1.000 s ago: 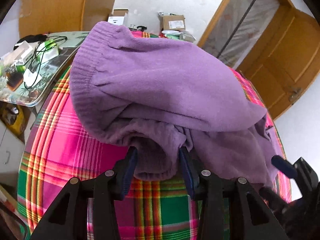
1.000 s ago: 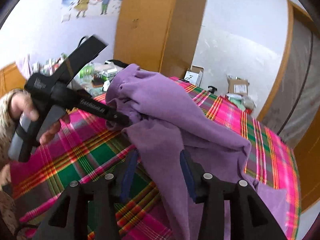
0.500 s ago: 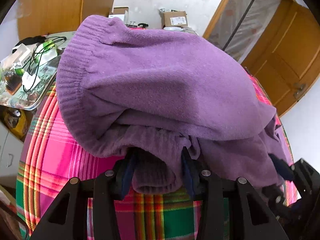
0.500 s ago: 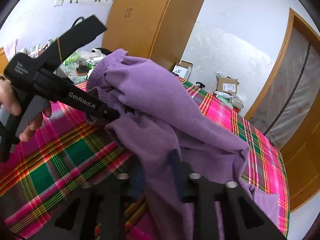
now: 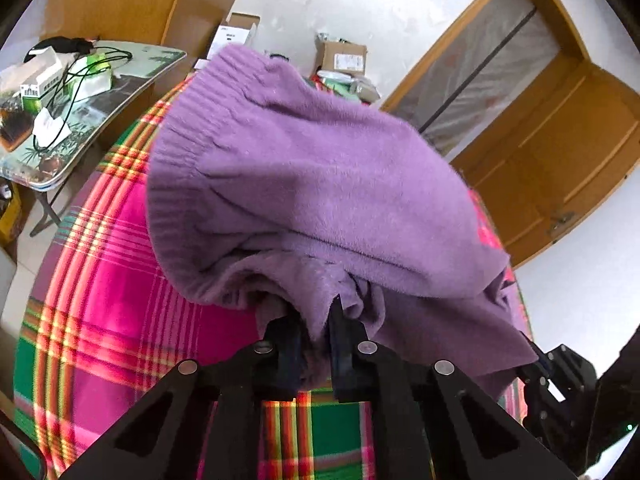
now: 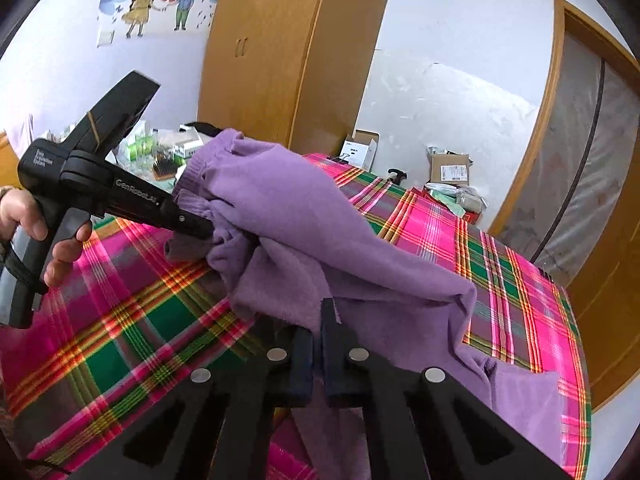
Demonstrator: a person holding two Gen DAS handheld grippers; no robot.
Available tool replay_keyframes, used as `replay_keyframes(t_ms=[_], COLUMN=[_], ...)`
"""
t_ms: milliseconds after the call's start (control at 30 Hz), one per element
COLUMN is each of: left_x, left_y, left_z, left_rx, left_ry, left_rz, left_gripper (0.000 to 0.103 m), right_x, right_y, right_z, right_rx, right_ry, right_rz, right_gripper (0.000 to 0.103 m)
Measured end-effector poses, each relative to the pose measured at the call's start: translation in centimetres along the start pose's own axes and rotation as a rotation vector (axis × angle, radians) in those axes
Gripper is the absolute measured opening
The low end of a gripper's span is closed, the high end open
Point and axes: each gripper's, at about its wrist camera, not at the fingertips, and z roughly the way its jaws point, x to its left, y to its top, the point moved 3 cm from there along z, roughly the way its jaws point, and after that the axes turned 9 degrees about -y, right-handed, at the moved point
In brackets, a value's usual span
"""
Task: Fold clothes
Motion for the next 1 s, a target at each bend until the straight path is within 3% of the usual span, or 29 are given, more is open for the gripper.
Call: replay_keyframes(t_ms=[200,433,633,1000], left_x=[0.3,1.2,1.3,3.3], left_y=[-1.4,-0.4,-2.9,-7.1], left_z=[-3.8,-6.3,-9.6,-12.9], left_rx=[-0.033,-0.054,-0.060,-0.036], left_ry=[-0.015,-0.011,-0.007,-0.015], left_rz=[-0.007,-0.026,-0.009,-0.068], left_gripper=[0.011,0.011,0.011,0.011], right_x=[-1.6,-2.5,-2.0,-0.5], right_y=[0.3,-0.3,-1.0,-4.1], right_z=[-1.7,-4.1,-6.5,-9.5], right_rx=[-0.013,-0.013,-0.020,0.021], right_ry=[-0.002,0.018,0.049,0.101], right_rz=[0.036,0.042,0.020,-0.046], right_gripper=[0.003,0.003,0.003,0.003])
